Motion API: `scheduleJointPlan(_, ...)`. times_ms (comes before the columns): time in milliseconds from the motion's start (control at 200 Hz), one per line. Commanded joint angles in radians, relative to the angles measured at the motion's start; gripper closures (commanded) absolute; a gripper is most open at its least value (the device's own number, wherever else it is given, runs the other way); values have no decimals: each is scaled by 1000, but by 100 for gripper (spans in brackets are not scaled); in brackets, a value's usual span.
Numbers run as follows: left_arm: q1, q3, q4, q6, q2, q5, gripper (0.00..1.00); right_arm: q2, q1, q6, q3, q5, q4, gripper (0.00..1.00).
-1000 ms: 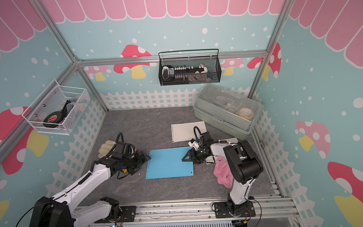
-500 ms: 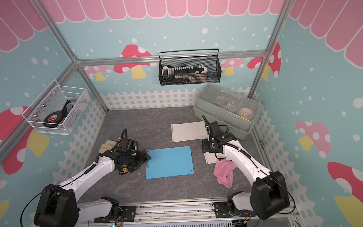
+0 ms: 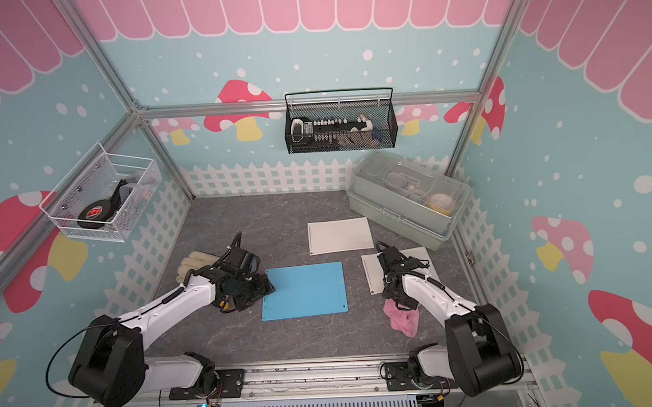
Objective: Wipe the drawing tablet
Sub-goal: Pick up the cleaning item at the center of the board, then wipe the dirt from the drawing tablet.
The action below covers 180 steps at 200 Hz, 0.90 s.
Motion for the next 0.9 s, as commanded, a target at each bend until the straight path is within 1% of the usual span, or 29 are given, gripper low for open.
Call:
scheduleJointPlan(0,-2,49,-84,9,48,-77,24,70,-5,67,-30,-79,80,60)
scheduleJointPlan(30,-2,58,-91,15,62,-86,26,81,-5,68,-28,-93,90,72)
scheduleJointPlan(80,-2,75,-104,26,87,-100,28,89,-5,66,-22,-98,90,97)
scheduleJointPlan(90,-2,78,-106,28,91,-103,29,86,-5,67,-22,-96,87,100)
scheduleJointPlan(140,-2,91,-112,40,108,-115,31,58,-5,67,-14,-79,68,100)
scheduleJointPlan(230,-3,105,-110,55,126,-133,35,-74,20,43,27,6,3,100)
scheduleJointPlan(315,-2,121,-111,77,153,-139,41,-194,123,-11,94,123,-3,100)
scheduleJointPlan(360,-2,126,-109,85,169,-140,43,-219,183,-49,125,145,36,100)
scheduleJointPlan(410,-2,129,-103,92,184,-137,47,-213,244,-79,153,149,93,100)
scheduleJointPlan(495,-4,134,-89,102,213,-129,49,-151,330,-112,174,89,260,100)
scheduleJointPlan(545,-6,135,-79,106,228,-129,49,-100,371,-109,167,41,399,100)
scheduleJointPlan(595,-6,135,-75,106,244,-135,49,-29,408,-100,173,0,510,100)
scheduleJointPlan(675,-8,130,-70,101,270,-144,49,110,458,-106,237,-73,646,100)
scheduleJointPlan(775,-11,117,-61,88,300,-145,51,284,517,-116,354,-134,702,100)
scheduleJointPlan(845,-11,108,-53,71,317,-141,52,391,533,-94,413,-200,735,100)
scheduleJointPlan(896,-12,105,-54,59,333,-142,51,453,542,-89,454,-214,714,100)
